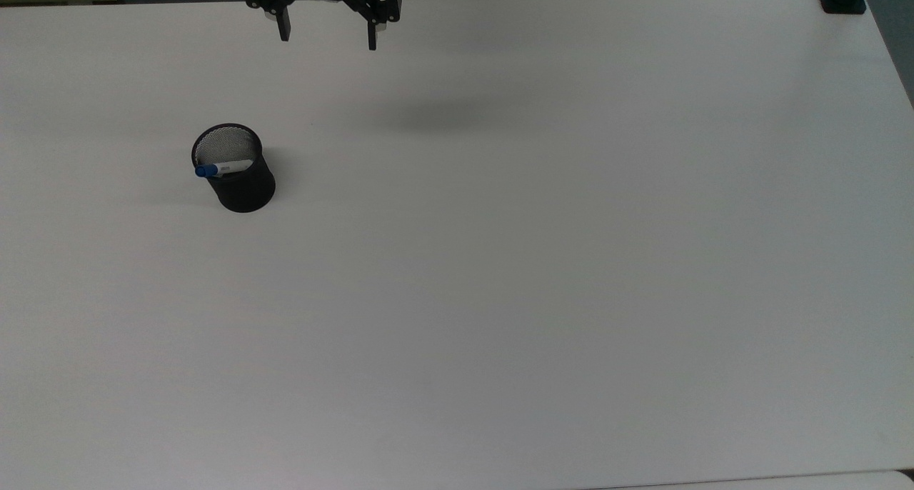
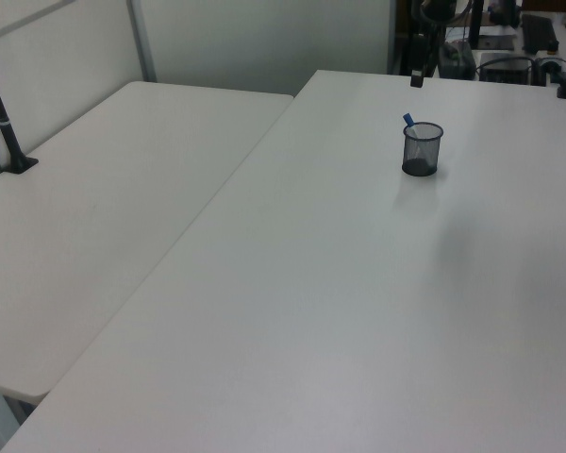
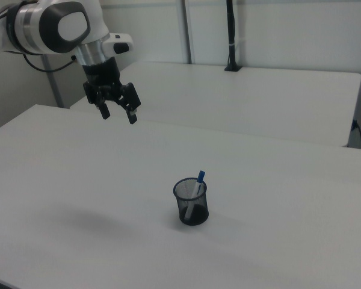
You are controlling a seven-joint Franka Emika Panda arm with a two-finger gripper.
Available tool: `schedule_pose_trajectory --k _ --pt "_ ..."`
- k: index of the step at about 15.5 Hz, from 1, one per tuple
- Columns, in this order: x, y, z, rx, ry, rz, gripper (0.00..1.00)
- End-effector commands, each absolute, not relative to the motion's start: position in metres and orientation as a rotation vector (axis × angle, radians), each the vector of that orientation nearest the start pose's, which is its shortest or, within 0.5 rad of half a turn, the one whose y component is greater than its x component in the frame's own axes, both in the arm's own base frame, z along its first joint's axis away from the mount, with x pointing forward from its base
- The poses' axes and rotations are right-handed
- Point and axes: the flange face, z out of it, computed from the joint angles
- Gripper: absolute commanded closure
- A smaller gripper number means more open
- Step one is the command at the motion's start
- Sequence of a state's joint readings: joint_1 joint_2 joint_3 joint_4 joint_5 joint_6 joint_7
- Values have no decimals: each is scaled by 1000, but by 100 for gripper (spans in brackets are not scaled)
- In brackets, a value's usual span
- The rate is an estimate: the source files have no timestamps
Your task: Remove the marker
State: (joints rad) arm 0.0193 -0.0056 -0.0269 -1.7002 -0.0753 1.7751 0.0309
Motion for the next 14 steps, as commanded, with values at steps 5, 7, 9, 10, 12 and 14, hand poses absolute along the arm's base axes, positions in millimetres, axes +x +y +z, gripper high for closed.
schedule_pose_trajectory --k 5,7,9,10,12,14 --pt "565 -22 591 -3206 5 -145 0" --pt "566 -31 591 -3213 -46 -156 0" --pt "570 -45 585 -3216 -204 -165 0" --pt "572 -54 579 -3219 -271 -147 0" --pt "579 -71 566 -3275 -307 -139 0" --pt "584 -82 550 -3309 -306 -195 0"
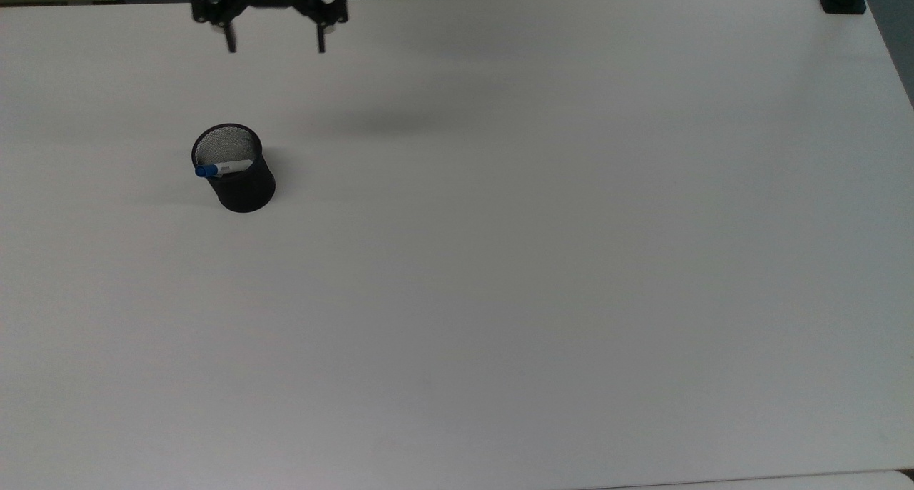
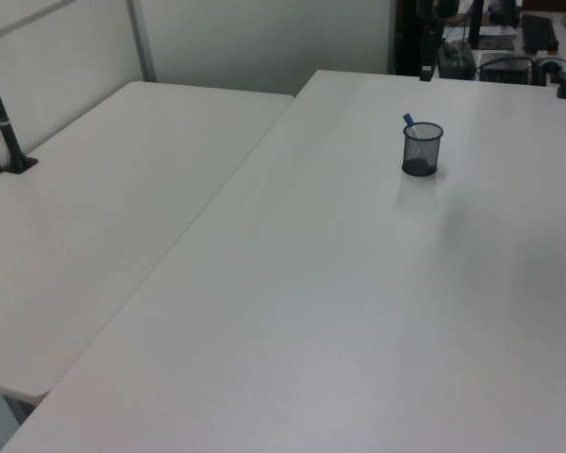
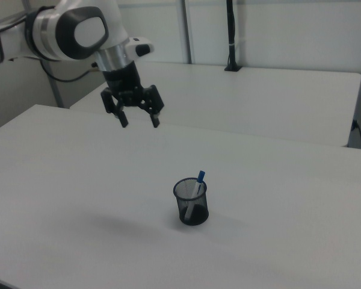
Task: Remove the marker
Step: 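Move the open gripper over the black mesh cup and lower it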
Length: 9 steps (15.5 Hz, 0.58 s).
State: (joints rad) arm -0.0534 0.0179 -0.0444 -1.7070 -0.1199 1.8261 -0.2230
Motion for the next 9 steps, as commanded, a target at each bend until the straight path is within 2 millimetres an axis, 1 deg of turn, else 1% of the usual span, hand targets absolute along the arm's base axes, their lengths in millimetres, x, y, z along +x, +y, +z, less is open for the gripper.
schedule_pose_trajectory --k 1,2,3,5,6,7,9 --pt "585 -104 543 -3317 -251 -262 0" --pt "587 -118 538 -3323 -200 -352 0" --pt "591 -129 528 -3322 -111 -428 0" --pt "598 -143 507 -3303 110 -537 0" --pt "599 -151 497 -3294 186 -569 0" --pt "600 -156 487 -3291 209 -580 0" --pt "600 -161 466 -3297 218 -546 0"
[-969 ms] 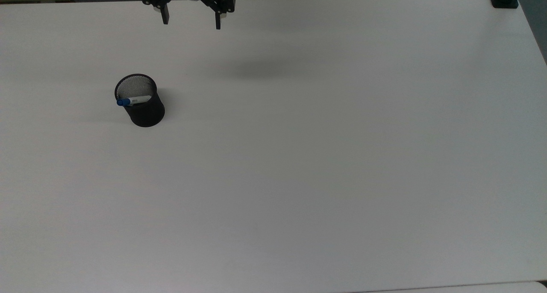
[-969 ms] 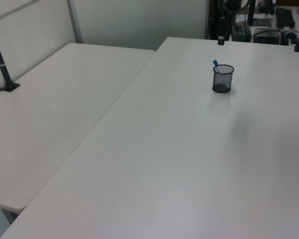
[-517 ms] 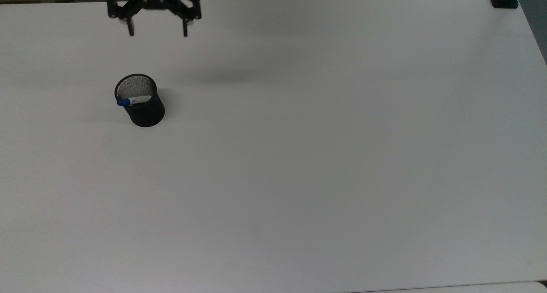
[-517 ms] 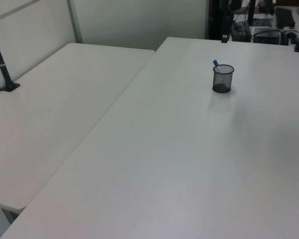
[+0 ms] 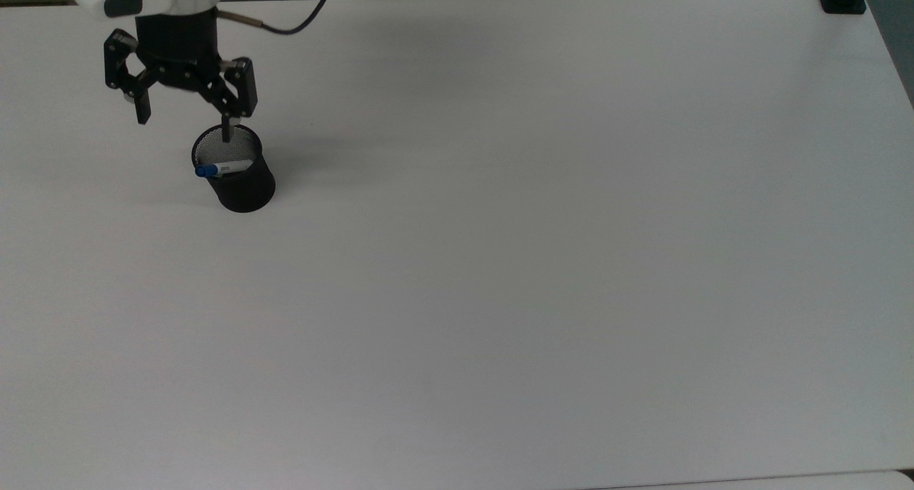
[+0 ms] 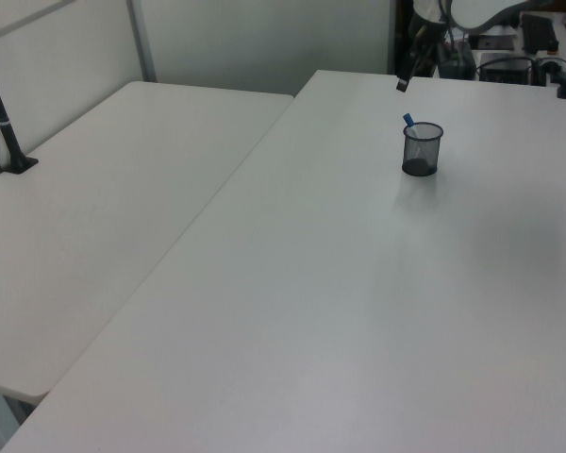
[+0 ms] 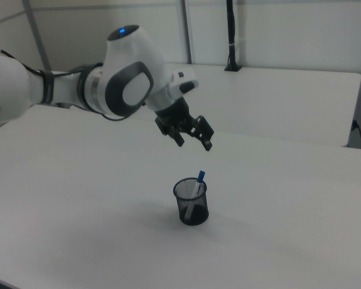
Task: Remove the marker
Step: 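Move the open gripper over the black mesh cup and lower it, then close the gripper on the blue-capped marker inside the cup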
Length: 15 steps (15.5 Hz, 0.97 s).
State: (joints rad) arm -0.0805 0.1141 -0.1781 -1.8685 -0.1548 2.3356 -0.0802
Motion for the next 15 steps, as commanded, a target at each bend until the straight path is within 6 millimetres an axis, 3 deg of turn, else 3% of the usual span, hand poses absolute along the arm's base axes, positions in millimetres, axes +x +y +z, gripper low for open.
schedule_pose_trajectory --k 1,5,8,15 --pt "600 -164 457 -3301 225 -528 0" --pt "599 -169 424 -3307 227 -475 3" --pt "595 -172 413 -3300 232 -515 16" --pt "594 -173 410 -3289 252 -514 96"
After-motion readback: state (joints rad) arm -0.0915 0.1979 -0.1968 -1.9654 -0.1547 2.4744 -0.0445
